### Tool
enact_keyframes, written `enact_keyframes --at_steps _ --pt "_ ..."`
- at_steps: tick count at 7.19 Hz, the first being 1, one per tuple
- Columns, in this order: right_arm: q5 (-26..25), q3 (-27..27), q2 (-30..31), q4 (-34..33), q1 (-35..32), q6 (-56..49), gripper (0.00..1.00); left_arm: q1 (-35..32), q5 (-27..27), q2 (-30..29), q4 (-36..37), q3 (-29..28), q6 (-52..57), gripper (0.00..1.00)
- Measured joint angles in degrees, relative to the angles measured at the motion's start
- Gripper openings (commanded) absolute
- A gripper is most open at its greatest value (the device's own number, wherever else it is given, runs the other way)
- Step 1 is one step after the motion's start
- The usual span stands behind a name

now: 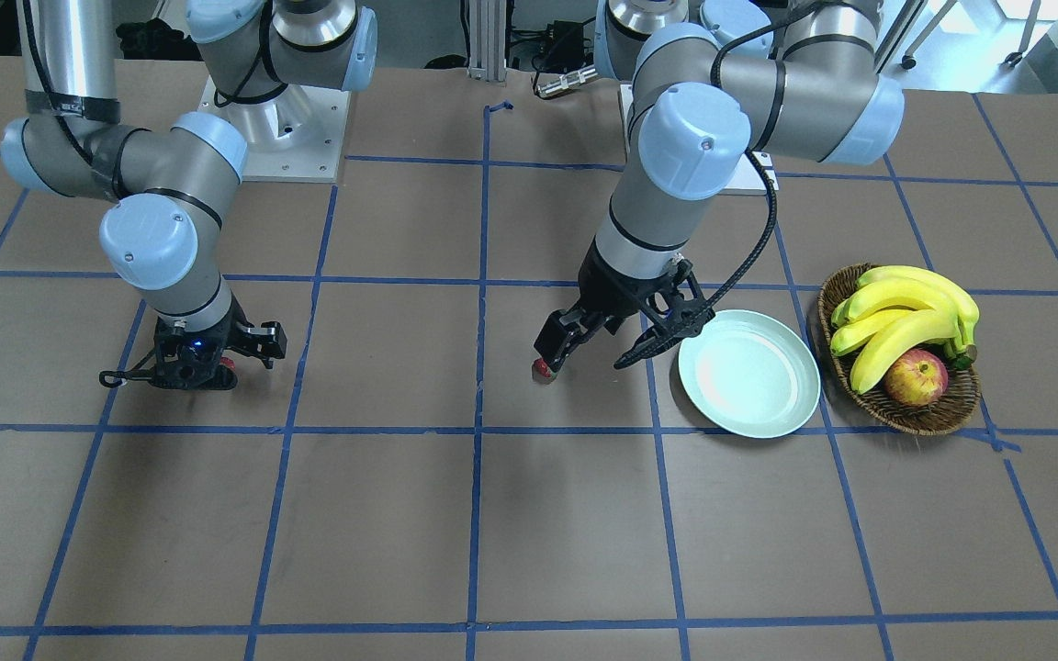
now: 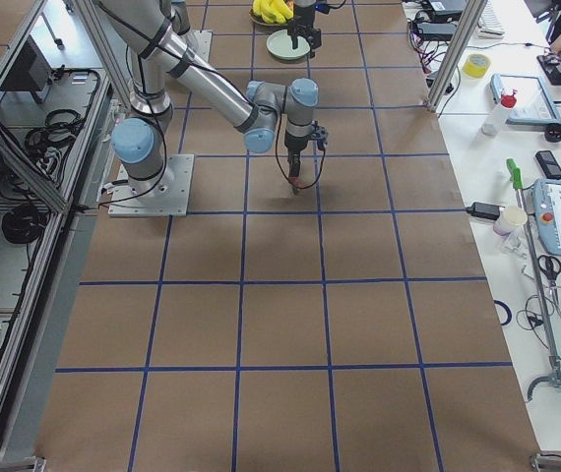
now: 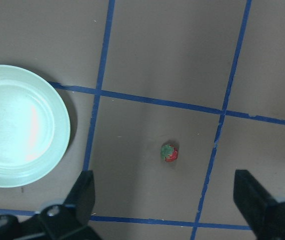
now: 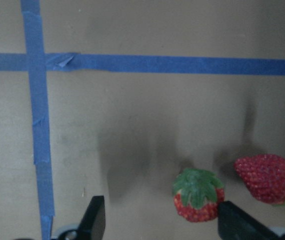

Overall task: Collect all strawberries into plate
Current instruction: 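Move right gripper over the strawberry pair while left gripper reaches the released strawberry, then grasp the strawberry with left gripper while right gripper grasps one of the pair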

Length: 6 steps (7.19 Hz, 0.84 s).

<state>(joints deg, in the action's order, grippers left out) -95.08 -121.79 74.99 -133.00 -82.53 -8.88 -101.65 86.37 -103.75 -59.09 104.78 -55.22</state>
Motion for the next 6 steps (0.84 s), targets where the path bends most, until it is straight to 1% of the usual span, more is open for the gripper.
enact_keyframes --at_steps 1,2,4,5,6 --pt "-0.1 0.2 -0.1 -0.2 0.0 -0.3 0.83 -1.7 3.6 -1.4 0.6 0.8 -2.2 1.00" --pt "-0.4 0.3 -0.1 -0.3 0.1 -0.5 0.83 -3.3 6.1 -2.7 1.6 1.6 -3.7 1.00" --pt "-1.0 0.6 0.0 -0.3 0.1 -1.3 0.82 -4.6 6.9 -4.9 3.8 2.8 -5.5 1.00" --pt "-1.1 0.6 0.0 -0.3 0.3 -1.7 0.81 -4.8 7.0 -6.1 5.3 4.3 -7.1 0.97" --pt "-1.0 0.6 -0.1 -0.4 0.8 -2.0 0.78 -4.9 7.1 -6.9 7.4 5.8 -7.9 0.90"
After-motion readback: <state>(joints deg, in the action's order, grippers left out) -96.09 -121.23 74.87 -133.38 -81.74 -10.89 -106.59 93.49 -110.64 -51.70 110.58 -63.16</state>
